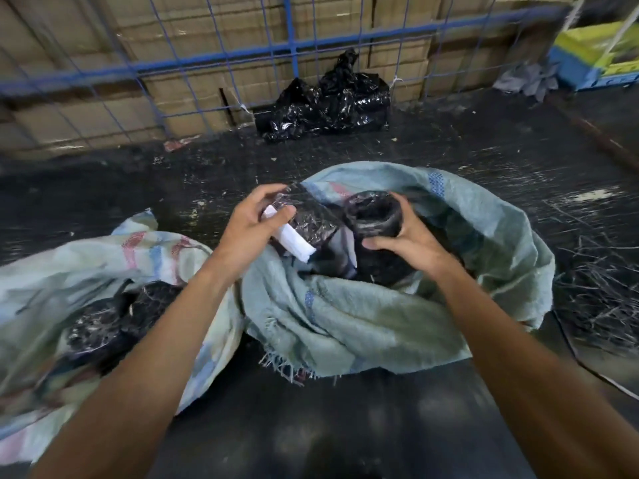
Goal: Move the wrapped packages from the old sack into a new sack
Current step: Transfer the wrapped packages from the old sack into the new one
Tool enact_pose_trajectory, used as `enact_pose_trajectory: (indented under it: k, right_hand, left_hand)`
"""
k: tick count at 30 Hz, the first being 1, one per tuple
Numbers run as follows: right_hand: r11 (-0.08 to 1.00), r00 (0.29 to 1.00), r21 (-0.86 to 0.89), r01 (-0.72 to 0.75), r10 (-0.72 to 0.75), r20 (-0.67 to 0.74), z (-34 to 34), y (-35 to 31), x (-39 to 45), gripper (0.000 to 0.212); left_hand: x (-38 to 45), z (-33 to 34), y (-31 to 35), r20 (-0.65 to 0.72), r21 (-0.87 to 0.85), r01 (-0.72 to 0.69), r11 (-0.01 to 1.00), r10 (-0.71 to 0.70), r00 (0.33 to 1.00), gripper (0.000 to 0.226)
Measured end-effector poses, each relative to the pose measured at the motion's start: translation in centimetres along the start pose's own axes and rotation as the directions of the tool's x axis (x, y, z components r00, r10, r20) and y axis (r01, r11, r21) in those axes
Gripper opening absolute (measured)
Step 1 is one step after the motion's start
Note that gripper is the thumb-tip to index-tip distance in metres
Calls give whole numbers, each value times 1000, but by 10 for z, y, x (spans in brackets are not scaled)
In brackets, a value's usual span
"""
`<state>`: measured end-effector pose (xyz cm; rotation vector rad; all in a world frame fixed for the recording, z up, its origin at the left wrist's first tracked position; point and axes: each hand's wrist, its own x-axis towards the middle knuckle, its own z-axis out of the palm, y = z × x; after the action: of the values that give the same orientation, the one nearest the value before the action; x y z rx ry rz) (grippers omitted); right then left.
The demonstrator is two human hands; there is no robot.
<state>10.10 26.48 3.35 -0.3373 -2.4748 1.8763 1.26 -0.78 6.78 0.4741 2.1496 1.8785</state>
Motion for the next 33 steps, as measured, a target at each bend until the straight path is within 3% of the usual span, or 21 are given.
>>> enact_pose_trajectory:
  k: [2,5,9,12,13,16,19,23,25,27,30,33]
  right_hand:
    - [984,998,168,61,-60,-13,24,-36,-7,83]
    - [969,993,231,90,-104,50,75,-95,-9,78]
    - [993,950,87,81,-104,294,180,-144,-6,70]
    - [999,885,31,-13,-3,465,266,-153,-10,51]
    - [1000,866,-15,2,6,501,294,-154,-11,55]
    - [931,812,-265,251,-53,582,369,-156,-3,95]
    - [792,760,-416,446,-90,643,429,-164,13,101]
    - [719,742,-569,400,111,661,472,-161,49,102]
    - [631,807,-675,383,128,577,478,-157,65,98]
    - [499,898,-765,408,-67,436,483,-154,75,94]
    - [418,868,-762,496,-270,417,483,-143,83,98]
    - [395,812,-712,581,-219,542,481,-115,84,102]
  left_hand:
    - [-24,-39,13,-42,-244,35,969,-46,998,27]
    - [-57,-103,15,-54,-484,74,872,-114,992,26]
    - [-112,-201,-5,-145,-426,156,891,-237,961,27]
    - [-158,-269,-38,-280,-358,273,893,-381,881,24]
    - [-172,-287,-46,-318,-365,297,883,-417,851,26]
    - [-200,-322,-58,-470,-408,309,859,-487,736,15]
    - [-201,-346,-76,-577,-387,342,856,-515,634,12]
    - [-187,-381,-118,-526,-453,459,764,-645,555,27]
    - [-174,-394,-129,-554,-468,415,780,-625,549,32]
    - [-162,-407,-134,-652,-378,392,839,-542,531,43]
    - [-151,-414,-132,-744,-104,392,914,-333,579,55]
    - [-153,-409,-142,-752,153,470,869,-206,626,48]
